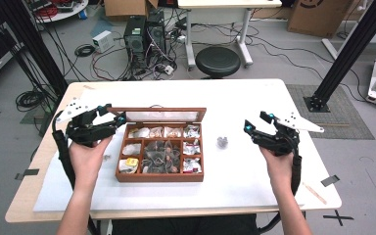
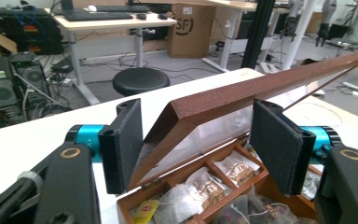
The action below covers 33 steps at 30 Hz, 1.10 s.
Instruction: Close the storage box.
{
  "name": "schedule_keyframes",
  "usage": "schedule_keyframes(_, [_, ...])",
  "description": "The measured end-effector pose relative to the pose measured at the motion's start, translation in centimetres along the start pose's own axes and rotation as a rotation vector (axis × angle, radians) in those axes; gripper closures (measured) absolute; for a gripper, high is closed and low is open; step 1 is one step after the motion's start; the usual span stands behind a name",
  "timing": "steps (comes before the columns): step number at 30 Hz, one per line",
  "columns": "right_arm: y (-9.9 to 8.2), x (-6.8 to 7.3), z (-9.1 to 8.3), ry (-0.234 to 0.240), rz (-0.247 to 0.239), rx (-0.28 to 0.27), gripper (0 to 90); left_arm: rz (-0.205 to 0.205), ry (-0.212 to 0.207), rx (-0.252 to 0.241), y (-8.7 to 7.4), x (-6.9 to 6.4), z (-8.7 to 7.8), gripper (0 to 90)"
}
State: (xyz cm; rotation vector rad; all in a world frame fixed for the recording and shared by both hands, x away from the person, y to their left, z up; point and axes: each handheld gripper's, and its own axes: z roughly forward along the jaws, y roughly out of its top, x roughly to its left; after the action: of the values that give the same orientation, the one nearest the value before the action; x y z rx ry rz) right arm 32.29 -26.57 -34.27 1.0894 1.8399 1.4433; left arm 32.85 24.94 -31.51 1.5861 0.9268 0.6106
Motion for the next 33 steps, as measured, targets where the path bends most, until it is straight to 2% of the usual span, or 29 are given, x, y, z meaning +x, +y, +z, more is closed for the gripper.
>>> schedule_keyframes(8, [0.1, 0.2, 0.3, 0.008, -0.006, 0.000, 32.2, 0.026, 0.023, 0.031, 0.0, -0.2, -0.2, 34.9])
schedule_keyframes(12, [0.1, 0.3, 0.3, 0.007, -0.009, -0.003, 32.2, 0.019, 0.039, 0.052, 0.0, -0.5, -0.5, 34.9])
schedule_keyframes(16, [0.2, 0.3, 0.3, 0.006, -0.009, -0.004, 32.2, 0.011, 0.075, 0.068, 0.0, -0.7, -1.0, 34.9])
schedule_keyframes(19, [0.2, 0.3, 0.4, 0.008, -0.011, -0.007, 32.2, -0.008, 0.087, 0.071, -0.1, -0.7, -1.4, 34.9])
schedule_keyframes(28, [0.4, 0.7, 0.7, 0.018, -0.019, -0.009, 32.2, -0.037, 0.086, 0.096, -0.6, -0.8, -2.0, 35.1])
schedule_keyframes(33, [0.5, 0.8, 0.8, 0.021, -0.020, -0.014, 32.2, -0.067, 0.070, 0.123, -1.1, -0.9, -2.1, 37.6])
